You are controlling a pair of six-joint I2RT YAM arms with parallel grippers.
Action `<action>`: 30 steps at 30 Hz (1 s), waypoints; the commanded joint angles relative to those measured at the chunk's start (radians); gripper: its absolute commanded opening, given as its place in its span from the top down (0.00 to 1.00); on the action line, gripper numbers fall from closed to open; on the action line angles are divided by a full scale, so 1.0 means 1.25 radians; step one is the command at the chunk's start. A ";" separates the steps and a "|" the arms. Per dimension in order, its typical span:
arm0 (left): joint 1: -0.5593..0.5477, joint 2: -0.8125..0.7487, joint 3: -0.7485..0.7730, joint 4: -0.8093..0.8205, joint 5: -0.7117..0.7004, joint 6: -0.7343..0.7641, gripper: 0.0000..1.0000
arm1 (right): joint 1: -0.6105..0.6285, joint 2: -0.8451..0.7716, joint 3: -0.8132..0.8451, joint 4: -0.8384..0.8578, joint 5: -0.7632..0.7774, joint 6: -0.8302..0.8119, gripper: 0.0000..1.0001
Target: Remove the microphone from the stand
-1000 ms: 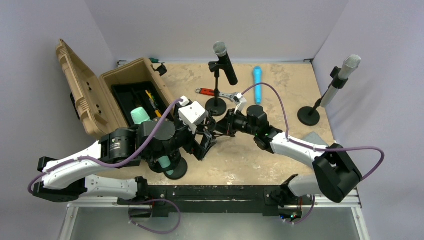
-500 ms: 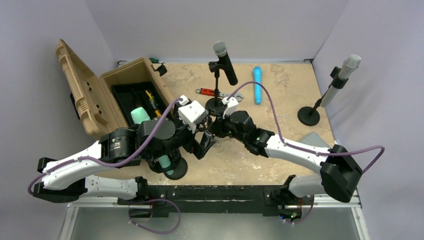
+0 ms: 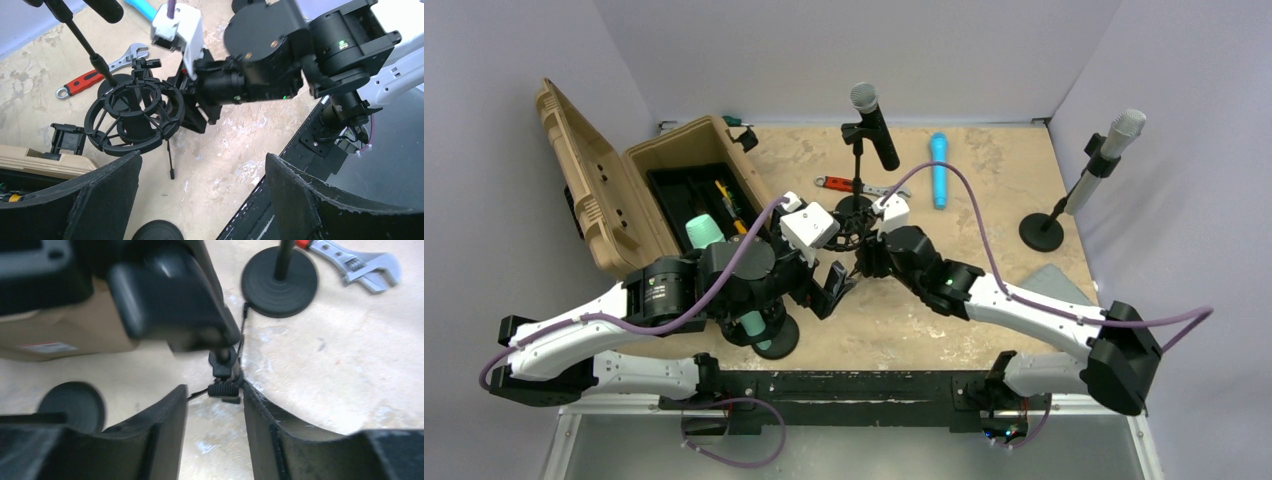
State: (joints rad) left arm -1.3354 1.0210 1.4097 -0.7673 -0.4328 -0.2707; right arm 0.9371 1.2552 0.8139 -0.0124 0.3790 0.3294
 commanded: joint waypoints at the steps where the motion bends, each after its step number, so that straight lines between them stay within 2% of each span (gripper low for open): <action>1: 0.004 -0.012 0.004 0.025 0.003 -0.010 0.09 | -0.076 -0.087 -0.052 0.063 -0.232 0.103 0.52; 4: 0.004 -0.013 0.001 0.027 0.007 -0.012 0.09 | -0.158 -0.103 -0.092 0.124 -0.407 0.174 0.49; 8: 0.004 -0.014 -0.005 0.030 0.011 -0.016 0.09 | -0.185 -0.086 -0.104 0.172 -0.501 0.233 0.48; 14: 0.005 -0.019 -0.007 0.029 0.021 -0.019 0.09 | -0.210 -0.054 -0.103 0.165 -0.468 0.278 0.49; 20: 0.004 -0.026 -0.014 0.043 0.025 -0.011 0.09 | -0.221 -0.018 -0.104 0.186 -0.486 0.290 0.51; 27: 0.004 -0.020 -0.014 0.043 0.026 -0.007 0.09 | -0.222 -0.015 -0.098 0.169 -0.456 0.266 0.66; 29: 0.006 -0.020 -0.015 0.043 0.025 -0.006 0.09 | -0.223 -0.016 -0.094 0.152 -0.430 0.246 0.75; 30: 0.006 -0.020 -0.016 0.044 0.025 -0.006 0.09 | -0.221 -0.015 -0.089 0.144 -0.410 0.240 0.83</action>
State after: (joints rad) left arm -1.3354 0.9993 1.3945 -0.7628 -0.4065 -0.2771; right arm 0.6651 1.2503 0.6853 0.1749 -0.1932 0.6651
